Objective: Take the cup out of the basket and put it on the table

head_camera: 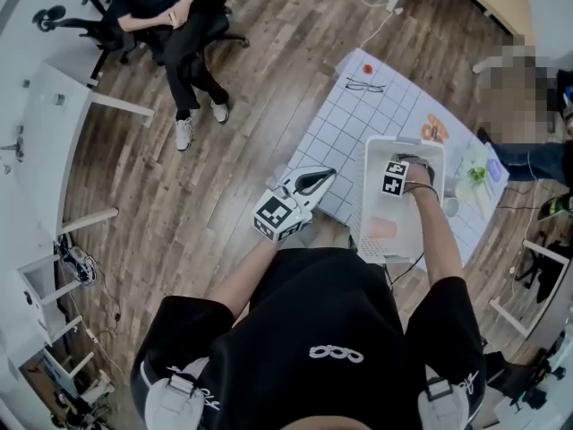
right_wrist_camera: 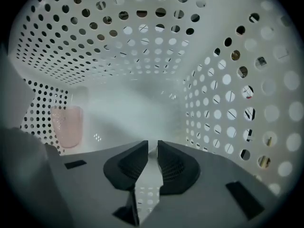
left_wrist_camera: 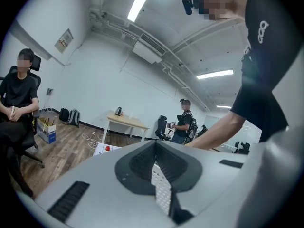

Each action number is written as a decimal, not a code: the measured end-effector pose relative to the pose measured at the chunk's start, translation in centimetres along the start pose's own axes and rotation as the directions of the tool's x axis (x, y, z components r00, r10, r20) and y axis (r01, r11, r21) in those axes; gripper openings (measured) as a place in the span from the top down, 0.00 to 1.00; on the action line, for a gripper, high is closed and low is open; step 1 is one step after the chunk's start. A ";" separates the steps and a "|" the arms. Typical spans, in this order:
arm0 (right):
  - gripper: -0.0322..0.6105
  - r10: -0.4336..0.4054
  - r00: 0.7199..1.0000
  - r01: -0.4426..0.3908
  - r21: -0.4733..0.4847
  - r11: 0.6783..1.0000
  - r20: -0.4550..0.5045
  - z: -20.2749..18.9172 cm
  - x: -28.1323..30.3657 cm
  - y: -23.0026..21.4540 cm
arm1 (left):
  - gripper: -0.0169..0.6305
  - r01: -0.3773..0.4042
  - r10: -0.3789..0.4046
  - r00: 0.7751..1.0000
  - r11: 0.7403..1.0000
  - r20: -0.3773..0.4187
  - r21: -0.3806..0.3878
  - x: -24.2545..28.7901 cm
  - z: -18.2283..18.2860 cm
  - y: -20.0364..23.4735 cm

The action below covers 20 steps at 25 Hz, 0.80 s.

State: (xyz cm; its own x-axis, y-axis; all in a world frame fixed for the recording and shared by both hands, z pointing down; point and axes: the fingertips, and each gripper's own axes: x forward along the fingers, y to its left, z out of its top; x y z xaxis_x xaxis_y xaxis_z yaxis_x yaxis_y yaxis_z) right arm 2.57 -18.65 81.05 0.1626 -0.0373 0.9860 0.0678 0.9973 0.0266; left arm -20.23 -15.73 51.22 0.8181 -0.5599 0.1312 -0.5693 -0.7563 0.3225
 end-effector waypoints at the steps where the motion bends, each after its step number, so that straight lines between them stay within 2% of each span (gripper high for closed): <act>1: 0.84 0.005 1.000 -0.005 0.006 1.000 0.002 -0.1 0.0 0.2 | 0.96 0.000 0.000 1.000 1.000 -0.001 0.000 0.1 0.0 0.0; 12: 0.90 0.010 0.998 -0.015 0.072 0.997 0.067 0.3 -2.4 0.7 | 0.96 0.017 -0.017 1.000 1.000 -0.010 0.001 0.6 -0.2 -0.5; 17: 0.90 -0.052 0.989 0.034 0.129 0.991 0.140 0.3 -4.5 0.5 | 0.96 0.033 -0.033 0.999 0.999 -0.014 0.004 1.0 -0.5 -1.2; 20: 0.90 -0.120 0.972 0.081 0.191 0.978 0.201 0.5 -6.0 0.5 | 0.96 0.041 -0.041 0.999 0.999 -0.019 0.006 1.0 -0.7 -1.7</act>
State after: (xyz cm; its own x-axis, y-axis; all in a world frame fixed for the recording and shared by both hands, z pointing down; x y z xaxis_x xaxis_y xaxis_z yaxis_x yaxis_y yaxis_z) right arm 1.14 -17.91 75.24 -0.0484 -0.1435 0.9885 -0.1088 0.9845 0.1376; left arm -18.37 -14.74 51.50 0.8422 -0.5218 0.1359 -0.5357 -0.7806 0.3220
